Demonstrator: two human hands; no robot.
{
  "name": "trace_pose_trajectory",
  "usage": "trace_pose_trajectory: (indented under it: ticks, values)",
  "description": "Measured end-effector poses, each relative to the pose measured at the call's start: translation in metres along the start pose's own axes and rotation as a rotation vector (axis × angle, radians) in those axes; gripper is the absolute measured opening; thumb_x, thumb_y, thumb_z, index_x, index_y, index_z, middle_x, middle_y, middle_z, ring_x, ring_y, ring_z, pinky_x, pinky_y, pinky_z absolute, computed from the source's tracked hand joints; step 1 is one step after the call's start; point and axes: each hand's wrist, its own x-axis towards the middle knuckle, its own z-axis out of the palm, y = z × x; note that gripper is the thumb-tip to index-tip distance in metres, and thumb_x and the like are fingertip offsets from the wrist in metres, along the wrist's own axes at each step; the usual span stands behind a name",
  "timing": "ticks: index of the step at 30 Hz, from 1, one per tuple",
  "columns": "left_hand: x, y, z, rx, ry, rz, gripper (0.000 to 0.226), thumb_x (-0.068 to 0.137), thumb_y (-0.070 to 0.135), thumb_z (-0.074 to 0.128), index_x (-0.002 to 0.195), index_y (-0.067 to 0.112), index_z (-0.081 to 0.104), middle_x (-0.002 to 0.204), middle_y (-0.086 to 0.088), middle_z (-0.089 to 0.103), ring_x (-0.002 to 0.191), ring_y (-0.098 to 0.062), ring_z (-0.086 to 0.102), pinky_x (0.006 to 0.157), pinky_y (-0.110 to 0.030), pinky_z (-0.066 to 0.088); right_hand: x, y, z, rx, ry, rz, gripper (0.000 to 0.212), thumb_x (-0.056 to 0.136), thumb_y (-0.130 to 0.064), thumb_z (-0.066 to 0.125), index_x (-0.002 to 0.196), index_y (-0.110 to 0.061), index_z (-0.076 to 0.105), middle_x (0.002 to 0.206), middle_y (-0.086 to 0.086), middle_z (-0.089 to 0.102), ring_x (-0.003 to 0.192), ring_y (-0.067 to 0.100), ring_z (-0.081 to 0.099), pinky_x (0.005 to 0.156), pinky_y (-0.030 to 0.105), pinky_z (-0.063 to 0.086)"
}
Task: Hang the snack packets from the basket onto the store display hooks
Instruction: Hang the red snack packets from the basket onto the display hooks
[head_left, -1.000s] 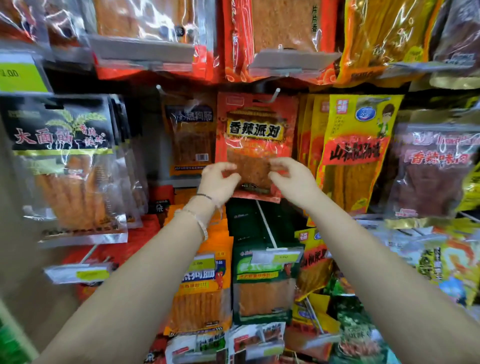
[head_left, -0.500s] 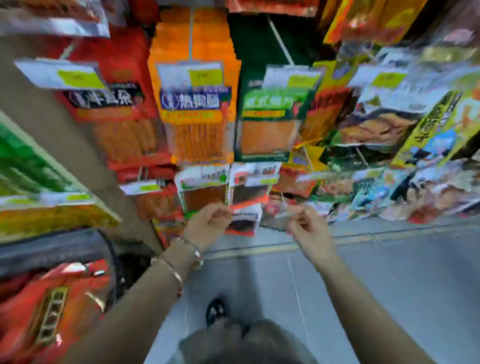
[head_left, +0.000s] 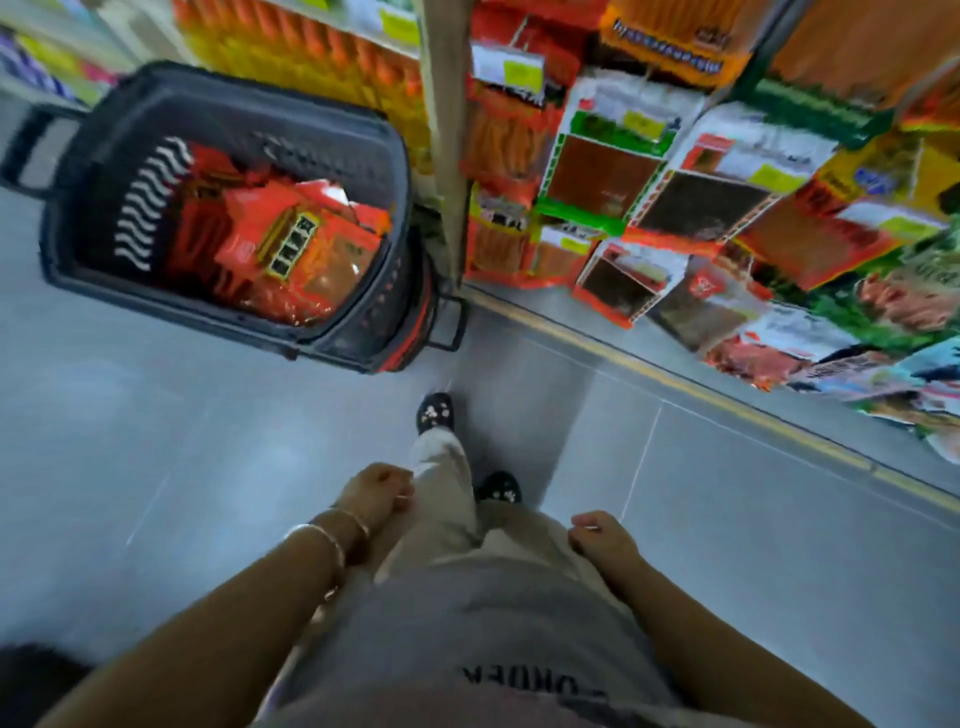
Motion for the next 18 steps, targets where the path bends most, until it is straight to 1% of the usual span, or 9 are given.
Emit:
trace_pose_trajectory:
  ticks: [2,4,5,7,9,12,14,16,18]
  values:
    - [-0.001,-0.013,-0.014,-0.164,0.060,-0.060,0.014,0.093,0.016,0.053,0.091,0.009,0.063,0.090,-0.012,0.065,0.071,-0.019,0.060,0.067,-0.026,0.051,0.001,-0.013,0.002,-0.095,-0.035,-0.067,0.015,0.082,-0.002,0.055,0.086,0.010,0.063,0.099,0.029,0.062,0.096,0.039,0.059,0.081,0.040,0.046]
    - [0.003,-0.030,-0.024,-0.154,0.100,-0.093,0.019,0.092,0.016,0.052,0.079,0.010,0.064,0.088,-0.016,0.066,0.069,-0.022,0.058,0.070,-0.029,0.051,0.007,-0.030,0.004,-0.203,-0.107,-0.135,0.014,0.084,-0.005,0.051,0.072,-0.005,0.057,0.084,0.030,0.057,0.080,0.038,0.060,0.068,0.033,0.043]
    - [0.005,-0.039,-0.030,-0.129,0.131,-0.109,0.021,0.092,0.016,0.052,0.079,0.007,0.065,0.090,-0.020,0.067,0.073,-0.025,0.059,0.076,-0.032,0.051,0.012,-0.039,0.006,-0.238,-0.135,-0.165,0.015,0.087,-0.007,0.049,0.073,-0.009,0.054,0.079,0.025,0.055,0.075,0.033,0.058,0.067,0.032,0.040]
    - [0.009,-0.053,-0.044,-0.171,0.167,-0.134,0.022,0.093,0.014,0.050,0.094,-0.002,0.066,0.101,-0.026,0.066,0.086,-0.029,0.061,0.083,-0.035,0.048,0.018,-0.060,0.014,-0.281,-0.152,-0.195,0.016,0.091,-0.014,0.048,0.075,-0.012,0.053,0.082,0.014,0.057,0.078,0.026,0.057,0.071,0.033,0.043]
    - [0.012,-0.065,-0.060,-0.135,0.160,-0.143,0.023,0.094,0.018,0.049,0.099,0.004,0.067,0.105,-0.020,0.065,0.099,-0.032,0.060,0.085,-0.033,0.045,0.020,-0.086,0.027,-0.312,-0.166,-0.214,0.018,0.091,-0.016,0.049,0.074,-0.012,0.052,0.079,0.012,0.055,0.074,0.023,0.053,0.069,0.031,0.041]
    - [0.020,-0.080,-0.091,-0.169,0.130,-0.151,0.023,0.091,0.024,0.053,0.072,0.022,0.066,0.090,-0.008,0.067,0.086,-0.025,0.062,0.076,-0.028,0.046,0.021,-0.133,0.055,-0.310,-0.183,-0.245,0.018,0.091,-0.008,0.045,0.078,0.002,0.054,0.077,0.014,0.049,0.070,0.021,0.047,0.063,0.029,0.036]
    - [0.029,-0.087,-0.120,-0.261,0.130,-0.187,0.024,0.088,0.021,0.056,0.066,0.022,0.064,0.088,-0.010,0.070,0.081,-0.026,0.064,0.081,-0.034,0.052,0.020,-0.168,0.078,-0.271,-0.180,-0.266,0.020,0.093,-0.009,0.044,0.095,0.008,0.054,0.081,0.011,0.055,0.070,0.021,0.050,0.061,0.028,0.038]
    - [0.039,-0.088,-0.158,-0.308,0.111,-0.187,0.018,0.089,0.018,0.056,0.071,0.018,0.062,0.088,-0.013,0.069,0.083,-0.029,0.064,0.085,-0.040,0.053,0.015,-0.206,0.103,-0.198,-0.182,-0.288,0.016,0.095,-0.009,0.042,0.102,-0.004,0.056,0.081,0.004,0.059,0.067,0.015,0.053,0.059,0.021,0.041]
    - [0.049,-0.082,-0.197,-0.340,0.105,-0.159,0.016,0.090,0.017,0.056,0.074,0.016,0.059,0.086,-0.011,0.065,0.073,-0.022,0.061,0.072,-0.033,0.053,0.011,-0.245,0.126,-0.114,-0.193,-0.341,0.015,0.096,-0.009,0.043,0.104,-0.012,0.055,0.082,0.002,0.060,0.066,0.011,0.054,0.057,0.017,0.043]
